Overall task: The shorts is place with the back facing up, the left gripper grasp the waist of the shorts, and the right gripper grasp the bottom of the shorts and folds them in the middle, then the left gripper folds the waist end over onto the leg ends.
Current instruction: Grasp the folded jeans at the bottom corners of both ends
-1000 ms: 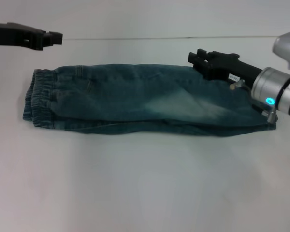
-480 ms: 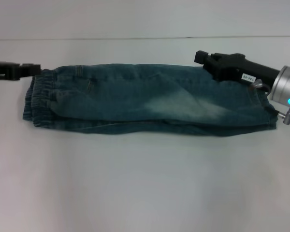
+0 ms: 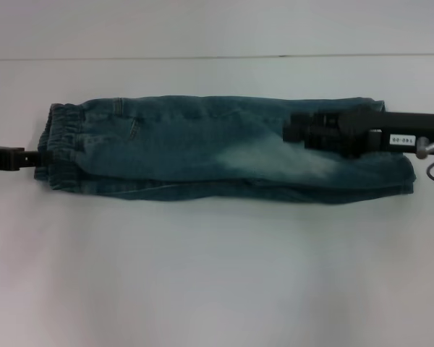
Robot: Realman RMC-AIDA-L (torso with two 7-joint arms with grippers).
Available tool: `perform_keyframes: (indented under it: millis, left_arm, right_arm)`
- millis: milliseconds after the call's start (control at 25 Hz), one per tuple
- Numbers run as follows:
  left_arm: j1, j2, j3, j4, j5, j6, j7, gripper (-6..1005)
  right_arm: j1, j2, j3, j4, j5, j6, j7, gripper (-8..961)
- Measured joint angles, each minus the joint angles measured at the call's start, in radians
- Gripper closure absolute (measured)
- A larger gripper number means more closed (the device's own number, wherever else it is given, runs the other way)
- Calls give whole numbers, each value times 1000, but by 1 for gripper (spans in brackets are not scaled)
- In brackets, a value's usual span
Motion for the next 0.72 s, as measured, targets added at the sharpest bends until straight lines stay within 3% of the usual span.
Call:
perform_keyframes:
  millis: [240, 360, 560, 720]
  left_arm:
    - [-23, 7, 4, -61, 31, -28, 20, 376]
    - [-36, 10, 5, -93, 45, -63, 22, 279]
    - [-50, 19, 5, -135, 51, -108, 27, 140]
    - [-63, 20, 9, -156, 61, -137, 30, 147]
  right_arm:
    - [-1, -5, -1, -15, -45, -57, 5, 550]
    - [5, 1, -1, -9, -77, -54, 6, 307]
    - [8, 9, -4, -7, -89, -51, 0, 119]
    - [9, 10, -5, -7, -90, -50, -1, 118]
